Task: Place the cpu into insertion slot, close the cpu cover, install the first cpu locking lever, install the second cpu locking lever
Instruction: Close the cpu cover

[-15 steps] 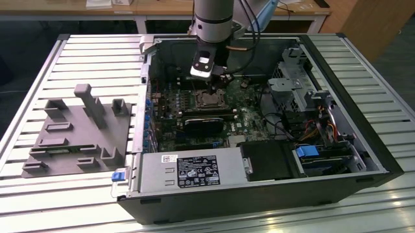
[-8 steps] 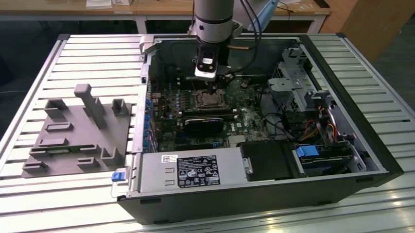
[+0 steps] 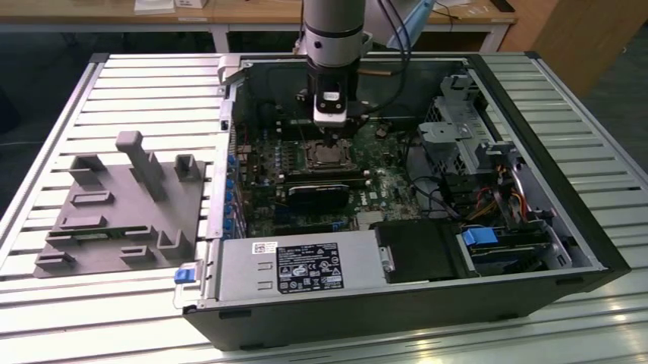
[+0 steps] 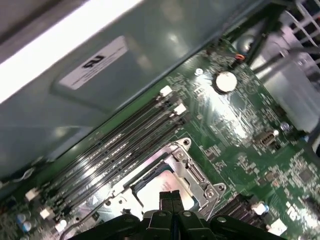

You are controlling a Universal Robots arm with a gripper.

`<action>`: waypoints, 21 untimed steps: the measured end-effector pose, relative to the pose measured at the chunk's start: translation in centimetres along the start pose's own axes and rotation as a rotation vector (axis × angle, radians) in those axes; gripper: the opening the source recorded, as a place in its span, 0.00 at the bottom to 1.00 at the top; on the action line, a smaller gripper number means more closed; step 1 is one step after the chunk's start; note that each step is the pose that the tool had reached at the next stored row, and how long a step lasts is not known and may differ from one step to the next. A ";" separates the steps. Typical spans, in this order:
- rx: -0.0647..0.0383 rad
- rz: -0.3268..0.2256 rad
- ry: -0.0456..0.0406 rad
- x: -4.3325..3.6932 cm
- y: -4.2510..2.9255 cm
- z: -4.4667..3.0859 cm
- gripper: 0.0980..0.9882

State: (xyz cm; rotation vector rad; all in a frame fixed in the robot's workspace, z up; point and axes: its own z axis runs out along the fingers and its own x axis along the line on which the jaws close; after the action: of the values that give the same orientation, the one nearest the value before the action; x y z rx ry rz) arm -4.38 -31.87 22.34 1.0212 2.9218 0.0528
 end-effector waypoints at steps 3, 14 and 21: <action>-0.002 -0.053 0.0026 0.00 0.00 0.01 0.00; -0.007 -0.254 0.0115 0.00 0.00 0.08 0.00; -0.004 -0.375 0.0129 0.00 0.00 0.16 0.00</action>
State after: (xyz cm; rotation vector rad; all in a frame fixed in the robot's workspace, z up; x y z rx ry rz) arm -4.38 -31.87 22.18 0.4592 3.0662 0.0511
